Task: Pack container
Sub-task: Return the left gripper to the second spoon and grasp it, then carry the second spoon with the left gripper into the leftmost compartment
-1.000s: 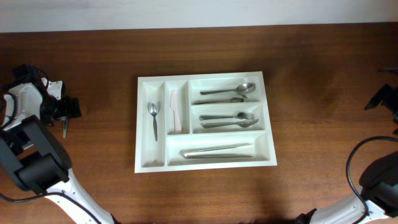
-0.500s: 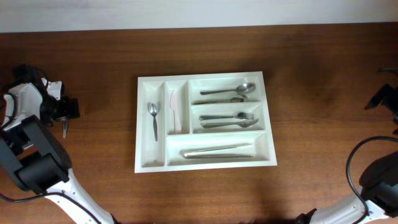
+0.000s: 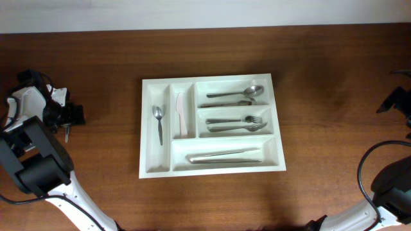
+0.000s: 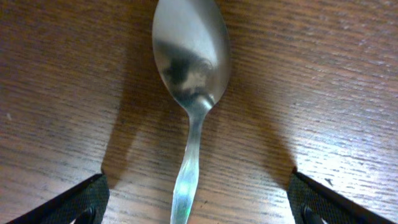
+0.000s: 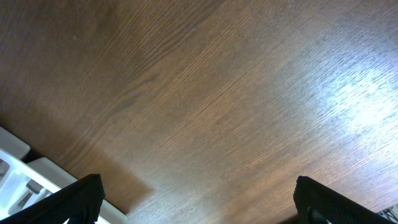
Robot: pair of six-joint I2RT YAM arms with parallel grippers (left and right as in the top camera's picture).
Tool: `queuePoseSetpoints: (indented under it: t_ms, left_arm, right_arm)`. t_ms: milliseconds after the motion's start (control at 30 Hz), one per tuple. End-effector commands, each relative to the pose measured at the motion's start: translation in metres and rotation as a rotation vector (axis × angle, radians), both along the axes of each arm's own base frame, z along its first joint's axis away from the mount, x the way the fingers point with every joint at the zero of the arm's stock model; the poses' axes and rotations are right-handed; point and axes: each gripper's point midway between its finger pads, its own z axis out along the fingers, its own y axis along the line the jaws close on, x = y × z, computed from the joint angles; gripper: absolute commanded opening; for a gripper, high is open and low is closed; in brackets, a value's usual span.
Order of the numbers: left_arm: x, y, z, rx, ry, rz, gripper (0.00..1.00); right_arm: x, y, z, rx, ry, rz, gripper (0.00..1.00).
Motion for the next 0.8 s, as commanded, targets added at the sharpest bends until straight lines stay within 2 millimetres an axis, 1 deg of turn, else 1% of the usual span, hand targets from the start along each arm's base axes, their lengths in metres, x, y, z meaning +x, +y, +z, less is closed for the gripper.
queuePoseSetpoints:
  t_ms: [0, 133, 167, 200, 333, 467, 533, 567, 667, 767]
  left_arm:
    - [-0.0044, -0.0024, -0.011, -0.007, 0.029, -0.018, 0.94]
    - [-0.0045, -0.0024, -0.011, -0.006, 0.029, -0.018, 0.93]
    - [-0.0045, -0.0024, -0.011, -0.006, 0.029, -0.018, 0.91]
    - [-0.0044, -0.0023, -0.011, -0.006, 0.029, -0.018, 0.84]
    - [-0.0041, -0.0021, -0.011, -0.005, 0.027, -0.018, 0.66]
    - [-0.001, 0.0003, -0.0107, 0.006, 0.016, -0.018, 0.64]
    - [0.0004, 0.0013, -0.0106, 0.009, 0.01, -0.017, 0.51]
    - [0.0011, 0.0014, -0.0105, 0.01, 0.007, -0.017, 0.42]
    - [0.0027, 0.0022, -0.0104, 0.013, 0.0, -0.013, 0.2]
    - [0.0034, 0.0026, -0.0102, 0.015, -0.003, -0.013, 0.12]
  right_arm:
    - [0.0021, 0.002, -0.0024, 0.007, 0.0, 0.013, 0.99]
    - [0.0021, 0.002, -0.0024, 0.007, 0.0, 0.013, 0.99]
    - [0.0021, 0.002, -0.0024, 0.007, 0.0, 0.013, 0.99]
    - [0.0021, 0.002, -0.0024, 0.007, 0.0, 0.013, 0.99]
    - [0.0021, 0.002, -0.0024, 0.007, 0.0, 0.013, 0.99]
    - [0.0021, 0.002, -0.0024, 0.007, 0.0, 0.013, 0.99]
    - [0.0021, 0.002, -0.0024, 0.007, 0.0, 0.013, 0.99]
    - [0.0021, 0.002, -0.0024, 0.007, 0.0, 0.013, 0.99]
    - [0.0021, 0.002, -0.0024, 0.007, 0.0, 0.013, 0.99]
    - [0.0021, 0.002, -0.0024, 0.007, 0.0, 0.013, 0.99]
